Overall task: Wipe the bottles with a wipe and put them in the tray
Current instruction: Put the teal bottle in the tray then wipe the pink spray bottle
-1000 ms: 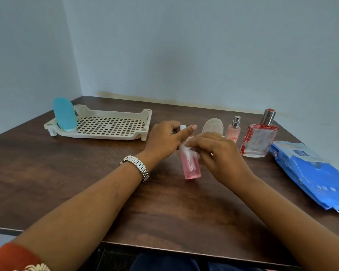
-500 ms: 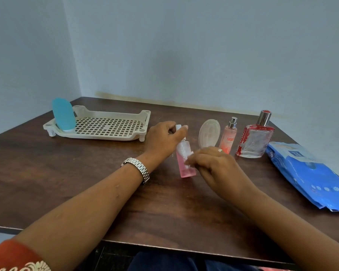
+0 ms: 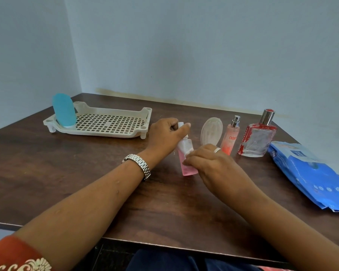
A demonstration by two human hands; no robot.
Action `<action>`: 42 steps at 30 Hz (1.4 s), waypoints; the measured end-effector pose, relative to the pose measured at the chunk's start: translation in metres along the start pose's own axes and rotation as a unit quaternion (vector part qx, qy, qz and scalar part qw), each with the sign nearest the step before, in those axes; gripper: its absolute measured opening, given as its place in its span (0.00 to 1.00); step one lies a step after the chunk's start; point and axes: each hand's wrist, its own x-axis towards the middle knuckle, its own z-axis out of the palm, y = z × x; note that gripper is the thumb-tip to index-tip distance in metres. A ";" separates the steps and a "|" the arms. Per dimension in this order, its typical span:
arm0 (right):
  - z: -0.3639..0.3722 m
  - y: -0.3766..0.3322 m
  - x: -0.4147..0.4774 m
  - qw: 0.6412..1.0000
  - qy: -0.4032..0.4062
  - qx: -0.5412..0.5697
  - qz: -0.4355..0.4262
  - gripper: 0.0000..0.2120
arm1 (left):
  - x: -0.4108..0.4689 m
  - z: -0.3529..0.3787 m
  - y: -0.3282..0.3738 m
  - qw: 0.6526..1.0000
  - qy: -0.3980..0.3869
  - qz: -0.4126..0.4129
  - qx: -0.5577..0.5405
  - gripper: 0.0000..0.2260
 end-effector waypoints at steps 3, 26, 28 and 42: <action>-0.001 -0.005 -0.013 0.999 -0.031 -0.026 -0.027 0.12 | 0.000 0.000 0.001 1.000 -0.007 0.002 -0.011 0.20; 0.006 -0.005 0.000 0.996 -0.066 -0.045 -0.034 0.09 | 0.001 0.001 0.001 1.000 0.005 0.016 -0.015 0.20; 0.006 -0.007 -0.007 0.994 -0.077 -0.054 -0.056 0.09 | 0.001 0.000 0.002 1.000 0.000 0.019 -0.022 0.19; -0.010 0.012 0.019 1.000 0.004 0.008 -0.008 0.13 | 0.003 -0.002 0.001 0.996 -0.041 0.052 -0.062 0.25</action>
